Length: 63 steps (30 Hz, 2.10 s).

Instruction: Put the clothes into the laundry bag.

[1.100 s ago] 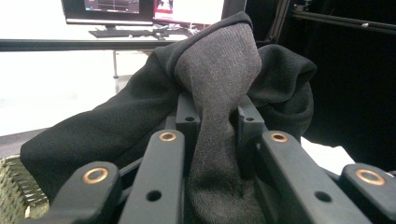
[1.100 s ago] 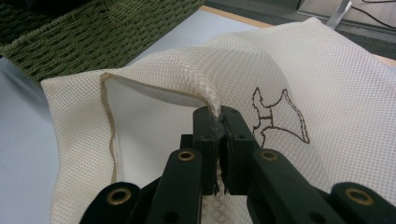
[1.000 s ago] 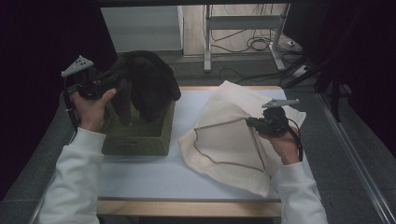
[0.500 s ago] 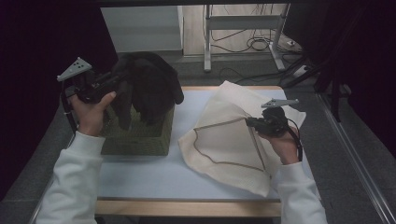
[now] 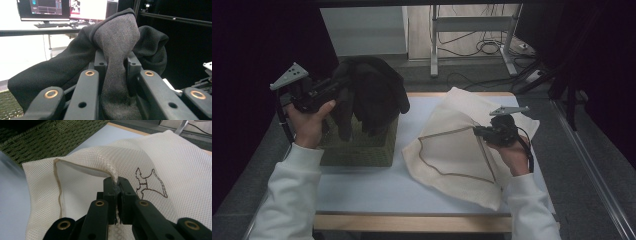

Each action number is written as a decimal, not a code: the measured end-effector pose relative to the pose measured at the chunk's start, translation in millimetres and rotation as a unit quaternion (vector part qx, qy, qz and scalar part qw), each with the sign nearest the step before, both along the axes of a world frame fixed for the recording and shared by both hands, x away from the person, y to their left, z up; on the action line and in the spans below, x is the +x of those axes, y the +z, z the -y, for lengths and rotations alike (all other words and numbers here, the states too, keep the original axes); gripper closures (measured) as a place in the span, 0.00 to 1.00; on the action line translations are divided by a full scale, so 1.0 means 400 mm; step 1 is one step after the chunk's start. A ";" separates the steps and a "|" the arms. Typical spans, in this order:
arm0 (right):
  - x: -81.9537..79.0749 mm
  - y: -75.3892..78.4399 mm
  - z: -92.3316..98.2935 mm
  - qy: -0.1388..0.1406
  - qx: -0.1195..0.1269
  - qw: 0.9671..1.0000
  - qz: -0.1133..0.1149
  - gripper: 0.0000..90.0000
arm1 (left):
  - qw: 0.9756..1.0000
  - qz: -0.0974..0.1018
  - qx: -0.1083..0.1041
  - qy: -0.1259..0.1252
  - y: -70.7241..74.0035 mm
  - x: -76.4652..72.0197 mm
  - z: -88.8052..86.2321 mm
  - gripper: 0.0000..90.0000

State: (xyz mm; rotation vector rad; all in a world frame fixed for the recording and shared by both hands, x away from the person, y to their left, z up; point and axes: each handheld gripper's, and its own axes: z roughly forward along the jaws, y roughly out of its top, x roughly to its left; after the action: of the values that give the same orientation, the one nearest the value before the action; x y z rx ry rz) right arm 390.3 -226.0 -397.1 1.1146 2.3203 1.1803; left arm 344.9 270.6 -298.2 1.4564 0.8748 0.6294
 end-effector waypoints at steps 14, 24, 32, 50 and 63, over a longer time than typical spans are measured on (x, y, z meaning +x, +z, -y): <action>-0.001 0.001 0.002 -0.001 0.001 1.000 -0.002 0.95 | 1.000 0.025 -0.005 -0.005 0.030 -0.030 0.016 0.86; 0.000 0.000 0.003 -0.001 0.000 1.000 -0.003 0.95 | 0.999 0.037 -0.012 -0.032 0.037 -0.056 0.046 0.86; -0.001 0.000 0.004 -0.002 0.001 1.000 -0.002 0.95 | 0.997 0.034 -0.027 -0.067 0.029 -0.068 0.076 0.86; -0.001 0.000 0.006 -0.004 0.003 1.000 -0.002 0.95 | 0.992 0.042 -0.037 -0.109 0.029 -0.092 0.125 0.86; 0.000 0.001 0.009 -0.005 0.004 1.000 0.001 0.95 | 0.987 0.035 -0.050 -0.146 0.011 -0.114 0.154 0.86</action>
State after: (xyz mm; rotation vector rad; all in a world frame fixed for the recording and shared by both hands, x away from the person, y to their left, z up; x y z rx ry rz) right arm 390.1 -229.5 -396.9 1.1261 2.3088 1.1887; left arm 299.1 208.9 -293.9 1.4277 0.6131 0.4086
